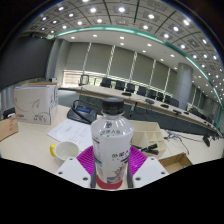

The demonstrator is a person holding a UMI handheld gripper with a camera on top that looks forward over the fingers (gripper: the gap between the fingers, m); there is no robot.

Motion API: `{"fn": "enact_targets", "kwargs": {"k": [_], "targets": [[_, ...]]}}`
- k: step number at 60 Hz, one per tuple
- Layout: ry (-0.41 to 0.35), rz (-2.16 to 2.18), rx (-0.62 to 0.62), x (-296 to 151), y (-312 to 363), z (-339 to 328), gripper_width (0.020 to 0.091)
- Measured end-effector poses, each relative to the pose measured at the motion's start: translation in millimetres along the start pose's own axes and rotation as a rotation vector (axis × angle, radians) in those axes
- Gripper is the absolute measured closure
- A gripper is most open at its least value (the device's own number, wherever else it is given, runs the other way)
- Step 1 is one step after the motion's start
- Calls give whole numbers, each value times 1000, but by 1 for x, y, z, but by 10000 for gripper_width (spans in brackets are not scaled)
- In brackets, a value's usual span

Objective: Pour water

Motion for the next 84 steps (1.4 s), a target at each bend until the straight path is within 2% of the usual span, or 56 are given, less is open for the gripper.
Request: {"fn": "enact_targets", "kwargs": {"k": [25,30,37,39,42,45,49,60,73,84], "targets": [[40,199,-22,69,-14,43,668],[4,189,-19,69,-13,43,652],[12,218,-13,71,-14,41,542],[44,235,-13,74,-14,39,450],[72,257,-15,73,-14,33,230],[90,266,-4,73,-14,25,276],[138,280,20,71,-16,8,236],[194,282,80,42,1,-76,246],[211,246,102,1,64,-202,242],[203,218,107,-10,128,-288,243]]}}
Point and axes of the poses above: the point between the fingertips, and its own axes, seen from behind it with the camera up: y to the left, x down, z forward, the way the camera looks, the point moved 7 cm from there along -z, backward, against the way the camera looks, and after that the axes turned 4 degrees about -x, right-handed, at the moved point
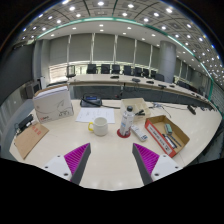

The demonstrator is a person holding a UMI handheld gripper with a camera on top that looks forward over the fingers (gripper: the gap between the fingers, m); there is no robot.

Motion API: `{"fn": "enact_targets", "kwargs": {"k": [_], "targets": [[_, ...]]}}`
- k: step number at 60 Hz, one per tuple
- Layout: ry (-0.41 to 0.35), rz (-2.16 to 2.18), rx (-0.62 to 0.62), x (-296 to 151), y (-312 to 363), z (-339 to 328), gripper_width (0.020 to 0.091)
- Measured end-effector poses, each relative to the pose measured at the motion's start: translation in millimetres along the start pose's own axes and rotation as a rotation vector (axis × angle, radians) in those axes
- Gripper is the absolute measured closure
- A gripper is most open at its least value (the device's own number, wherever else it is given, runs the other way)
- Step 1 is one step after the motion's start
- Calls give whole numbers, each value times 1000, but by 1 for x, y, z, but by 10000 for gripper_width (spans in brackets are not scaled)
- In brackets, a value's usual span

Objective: Pour water

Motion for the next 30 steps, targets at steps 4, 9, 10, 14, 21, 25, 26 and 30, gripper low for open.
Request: {"fn": "enact_targets", "kwargs": {"k": [4,9,10,14,21,25,26,30], "targets": [[-2,12,-11,8,17,-23,245],[2,18,-11,18,30,-46,242],[0,19,-8,20,34,-50,245],[-6,22,-11,25,39,-64,247],[-14,18,-45,28,48,-81,244],[-23,4,-57,28,52,-88,246],[-27,4,-59,27,52,-90,248],[-42,21,-69,27,50,-97,243]]}}
Point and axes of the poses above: the point between the fingertips, and its own axes, seen from behind it with the camera up: y to the left, x down, z forward, the way the camera looks, the point moved 7 cm from there along -z, backward, against the way the camera looks, and after that the axes turned 4 degrees about -x, right-handed, at the moved point
